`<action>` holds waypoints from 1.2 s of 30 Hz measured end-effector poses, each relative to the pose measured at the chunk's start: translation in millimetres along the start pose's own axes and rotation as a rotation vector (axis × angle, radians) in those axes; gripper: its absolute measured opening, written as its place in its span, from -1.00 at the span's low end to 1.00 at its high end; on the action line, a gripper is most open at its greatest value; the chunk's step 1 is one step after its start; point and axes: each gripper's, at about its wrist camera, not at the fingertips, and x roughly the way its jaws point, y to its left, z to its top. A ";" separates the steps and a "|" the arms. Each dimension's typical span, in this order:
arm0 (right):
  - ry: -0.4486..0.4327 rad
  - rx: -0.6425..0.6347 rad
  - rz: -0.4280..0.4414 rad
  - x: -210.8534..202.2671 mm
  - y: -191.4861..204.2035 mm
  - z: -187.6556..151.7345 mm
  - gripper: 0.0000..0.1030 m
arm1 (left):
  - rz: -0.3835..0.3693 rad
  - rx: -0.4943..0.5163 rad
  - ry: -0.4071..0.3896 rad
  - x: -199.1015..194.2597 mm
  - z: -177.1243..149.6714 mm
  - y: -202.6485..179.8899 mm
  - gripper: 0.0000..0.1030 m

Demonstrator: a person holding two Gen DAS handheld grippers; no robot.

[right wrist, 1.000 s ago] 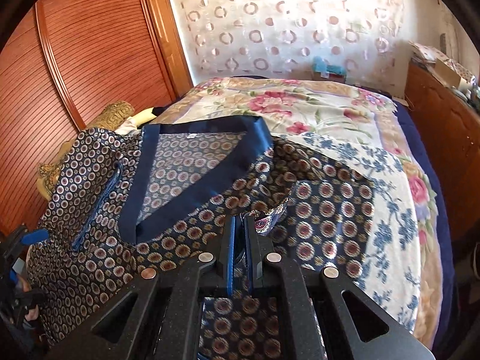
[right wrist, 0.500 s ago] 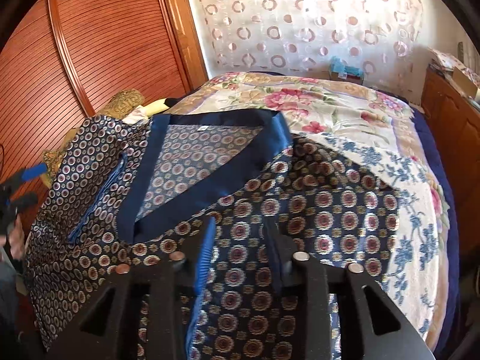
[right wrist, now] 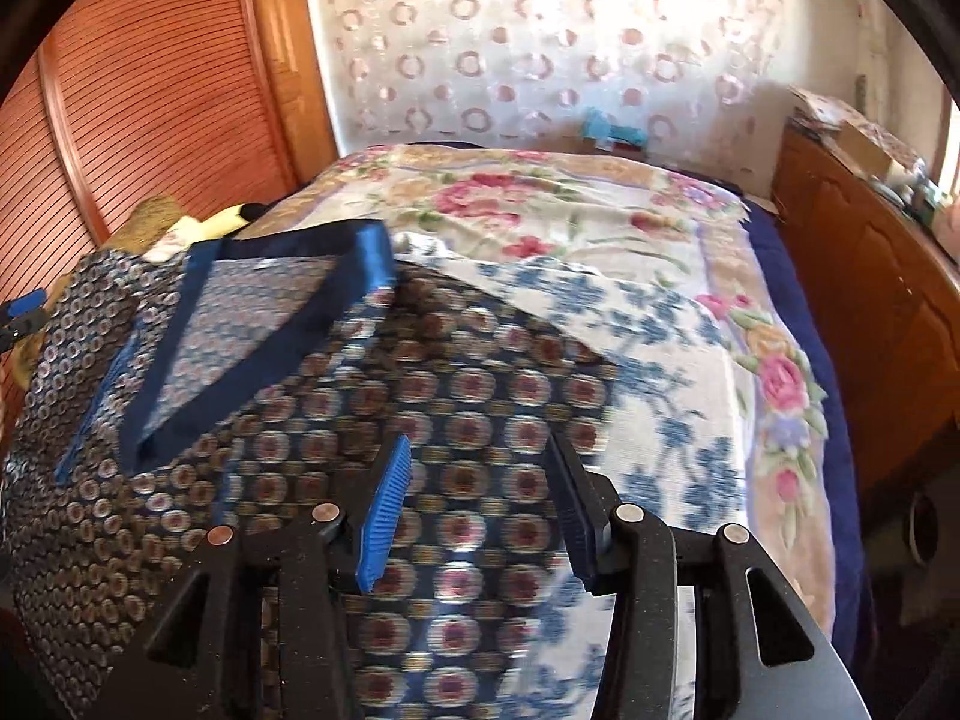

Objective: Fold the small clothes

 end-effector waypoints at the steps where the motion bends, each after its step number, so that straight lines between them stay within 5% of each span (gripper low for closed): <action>1: -0.001 0.009 -0.005 1.2 -2.5 0.6 -0.06 | -0.002 0.001 0.003 1.7 2.3 1.2 0.99; 10: 0.028 0.049 -0.041 27.0 -9.8 11.0 -0.05 | -0.015 0.004 0.057 18.3 17.3 13.0 0.78; 20: 0.046 0.020 -0.072 48.0 -9.9 23.7 -0.05 | -0.022 -0.010 0.111 36.2 22.9 25.8 0.22; 28: 0.026 0.006 -0.069 48.9 -13.4 17.2 0.02 | -0.028 0.004 0.119 43.2 27.8 22.7 -0.03; 31: 0.027 0.002 -0.068 49.4 -14.5 16.6 0.03 | -0.059 0.003 0.111 41.9 29.0 21.3 -0.27; 36: 0.027 0.001 -0.068 49.1 -15.4 17.5 0.04 | -0.122 0.000 0.102 39.8 29.8 17.6 -0.34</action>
